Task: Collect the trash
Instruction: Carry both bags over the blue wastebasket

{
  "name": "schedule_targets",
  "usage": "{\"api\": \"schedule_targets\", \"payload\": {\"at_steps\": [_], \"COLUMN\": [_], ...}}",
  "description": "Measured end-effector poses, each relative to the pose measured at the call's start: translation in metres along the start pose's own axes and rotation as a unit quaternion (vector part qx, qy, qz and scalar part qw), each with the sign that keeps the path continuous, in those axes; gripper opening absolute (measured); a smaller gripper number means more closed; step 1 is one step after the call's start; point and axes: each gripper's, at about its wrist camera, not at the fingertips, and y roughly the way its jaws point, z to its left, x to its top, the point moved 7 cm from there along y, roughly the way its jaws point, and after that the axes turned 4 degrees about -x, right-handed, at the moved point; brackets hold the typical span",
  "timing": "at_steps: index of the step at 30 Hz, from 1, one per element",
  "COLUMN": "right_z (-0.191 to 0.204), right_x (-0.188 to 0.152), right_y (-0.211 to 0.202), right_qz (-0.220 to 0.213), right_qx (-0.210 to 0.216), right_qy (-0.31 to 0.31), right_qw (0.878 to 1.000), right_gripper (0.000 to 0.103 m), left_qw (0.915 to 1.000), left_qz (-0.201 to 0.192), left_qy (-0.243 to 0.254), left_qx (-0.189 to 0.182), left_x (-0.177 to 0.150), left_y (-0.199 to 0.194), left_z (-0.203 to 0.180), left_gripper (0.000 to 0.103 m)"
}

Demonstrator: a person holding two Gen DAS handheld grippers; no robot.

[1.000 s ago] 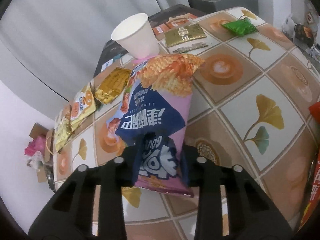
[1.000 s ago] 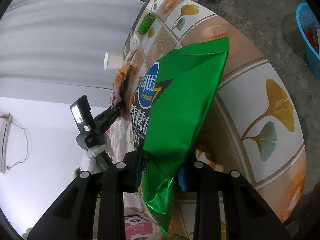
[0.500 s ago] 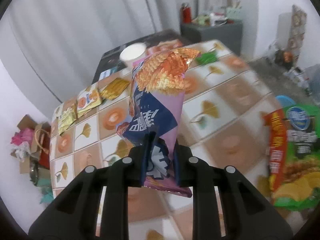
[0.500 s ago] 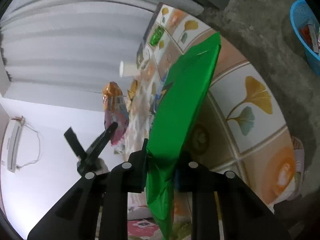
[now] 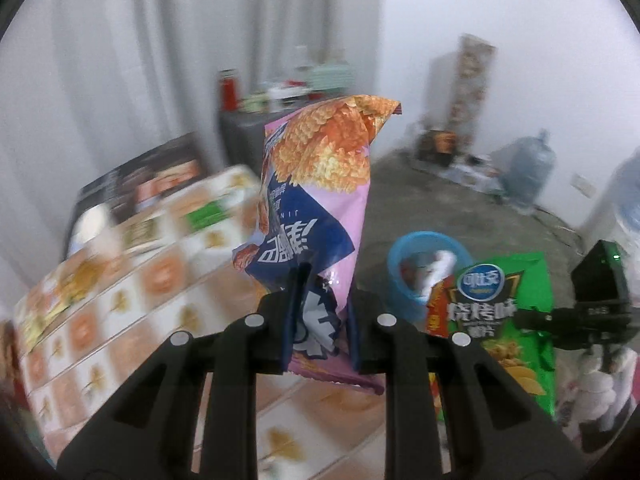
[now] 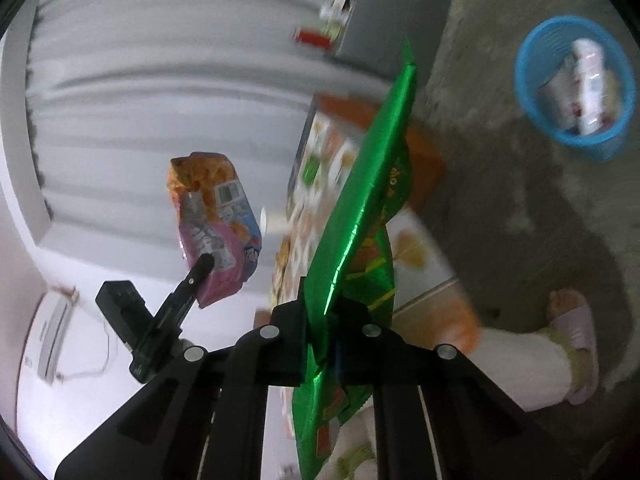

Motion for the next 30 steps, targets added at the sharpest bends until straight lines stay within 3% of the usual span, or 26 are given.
{"api": "schedule_targets", "payload": {"at_steps": [4, 9, 14, 19, 22, 23, 24, 27, 30], "right_z": [-0.036, -0.086, -0.147, -0.178, -0.211, -0.224, -0.244, -0.287, -0.299], "right_x": [0.030, 0.079, 0.149, 0.209, 0.240, 0.245, 0.249, 0.248, 0.238], "right_y": [-0.048, -0.068, -0.040, 0.004, 0.036, 0.044, 0.053, 0.058, 0.042], "right_qz": [-0.063, -0.111, -0.125, -0.116, -0.102, -0.093, -0.085, -0.073, -0.098], "right_qx": [-0.018, -0.062, -0.125, -0.188, -0.237, -0.247, -0.273, -0.327, -0.316], "right_qy": [0.030, 0.058, 0.072, 0.053, 0.035, 0.041, 0.051, 0.080, 0.111], "right_qw": [0.997, 0.990, 0.982, 0.974, 0.966, 0.964, 0.957, 0.939, 0.937], "right_gripper": [0.009, 0.009, 0.009, 0.010, 0.026, 0.045, 0.051, 0.052, 0.052], "left_qw": [0.9983, 0.9937, 0.9890, 0.9859, 0.9845, 0.9839, 0.9832, 0.9804, 0.9776], "left_qz": [0.014, 0.041, 0.075, 0.105, 0.116, 0.119, 0.124, 0.141, 0.154], "left_qy": [0.027, 0.048, 0.048, 0.049, 0.053, 0.055, 0.056, 0.053, 0.051], "left_qx": [-0.049, -0.093, -0.118, -0.120, -0.121, -0.121, -0.121, -0.127, -0.134], "left_x": [0.017, 0.027, 0.031, 0.035, 0.036, 0.035, 0.034, 0.026, 0.018], "left_y": [0.037, 0.088, 0.142, 0.194, 0.218, 0.226, 0.232, 0.250, 0.260], "left_z": [-0.051, -0.095, -0.113, -0.114, -0.118, -0.119, -0.121, -0.125, -0.129], "left_gripper": [0.019, 0.019, 0.019, 0.019, 0.019, 0.019, 0.019, 0.019, 0.019]}}
